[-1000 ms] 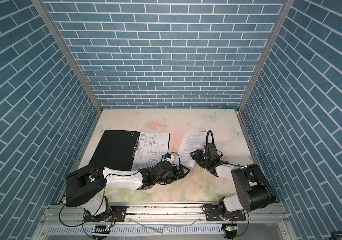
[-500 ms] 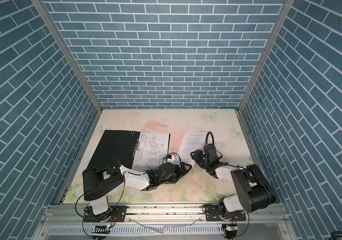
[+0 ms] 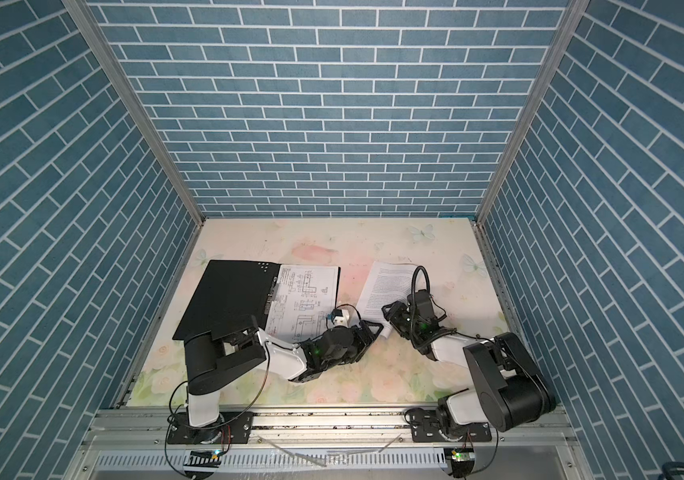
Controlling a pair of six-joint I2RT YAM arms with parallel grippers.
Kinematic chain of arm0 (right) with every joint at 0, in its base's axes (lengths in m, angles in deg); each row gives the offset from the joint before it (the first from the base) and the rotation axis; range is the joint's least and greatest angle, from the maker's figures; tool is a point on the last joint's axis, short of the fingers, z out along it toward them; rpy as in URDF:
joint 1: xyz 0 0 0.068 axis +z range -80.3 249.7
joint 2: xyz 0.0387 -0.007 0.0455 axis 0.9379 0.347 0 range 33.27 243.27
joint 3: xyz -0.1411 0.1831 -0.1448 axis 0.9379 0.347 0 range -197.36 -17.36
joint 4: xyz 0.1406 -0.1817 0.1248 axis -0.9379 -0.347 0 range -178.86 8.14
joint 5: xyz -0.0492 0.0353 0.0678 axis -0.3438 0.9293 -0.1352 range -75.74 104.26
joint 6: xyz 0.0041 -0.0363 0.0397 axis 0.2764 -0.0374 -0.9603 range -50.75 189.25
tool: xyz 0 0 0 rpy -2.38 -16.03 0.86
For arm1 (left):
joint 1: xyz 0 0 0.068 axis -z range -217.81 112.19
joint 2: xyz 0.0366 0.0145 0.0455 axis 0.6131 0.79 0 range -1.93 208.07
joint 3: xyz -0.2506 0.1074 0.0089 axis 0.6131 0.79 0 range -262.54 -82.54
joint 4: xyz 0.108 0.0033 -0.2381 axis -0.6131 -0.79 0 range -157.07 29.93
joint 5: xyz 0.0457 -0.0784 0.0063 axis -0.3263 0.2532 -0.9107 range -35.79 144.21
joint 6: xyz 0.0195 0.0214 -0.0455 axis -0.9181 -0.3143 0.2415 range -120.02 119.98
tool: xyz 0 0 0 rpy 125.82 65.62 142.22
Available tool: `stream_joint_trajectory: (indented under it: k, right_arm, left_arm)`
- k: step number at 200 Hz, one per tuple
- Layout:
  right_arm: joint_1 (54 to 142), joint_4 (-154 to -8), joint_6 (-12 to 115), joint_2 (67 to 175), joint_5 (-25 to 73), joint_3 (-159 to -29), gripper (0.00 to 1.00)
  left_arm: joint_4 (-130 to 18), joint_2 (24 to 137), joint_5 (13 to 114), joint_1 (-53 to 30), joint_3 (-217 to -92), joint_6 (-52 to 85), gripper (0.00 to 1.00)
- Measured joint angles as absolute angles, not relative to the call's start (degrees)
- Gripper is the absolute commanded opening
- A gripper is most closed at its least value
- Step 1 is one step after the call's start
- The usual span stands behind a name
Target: Put the files into the folder
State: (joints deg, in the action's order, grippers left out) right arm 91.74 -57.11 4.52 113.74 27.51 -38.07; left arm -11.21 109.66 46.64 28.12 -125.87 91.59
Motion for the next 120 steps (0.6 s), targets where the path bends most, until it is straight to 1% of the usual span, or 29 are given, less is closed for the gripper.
stream_joint_trajectory:
  k: [24,51,85,104,120]
  right_arm:
    - [91.8,-57.1,4.5,113.6,27.4,-37.9,0.53]
    - [91.8,-57.1,4.5,113.1,27.1,-37.5,0.53]
    - [91.8,-57.2,4.5,112.7,26.9,-37.3,0.53]
    - [91.8,-57.6,4.5,112.4,26.9,-37.2,0.53]
    - [91.8,-58.2,4.5,112.1,26.7,-37.2,0.53]
  left_arm:
    - [-10.2,110.2,45.2,28.1,-125.9,92.5,0.68]
    - [-9.0,110.2,43.9,28.1,-125.9,92.8,0.62]
    - [-8.0,110.4,42.9,28.1,-125.9,93.1,0.50]
    - [-7.4,110.6,42.4,28.1,-126.0,93.1,0.41]
    - [-7.1,110.6,42.0,28.2,-126.0,92.9,0.36]
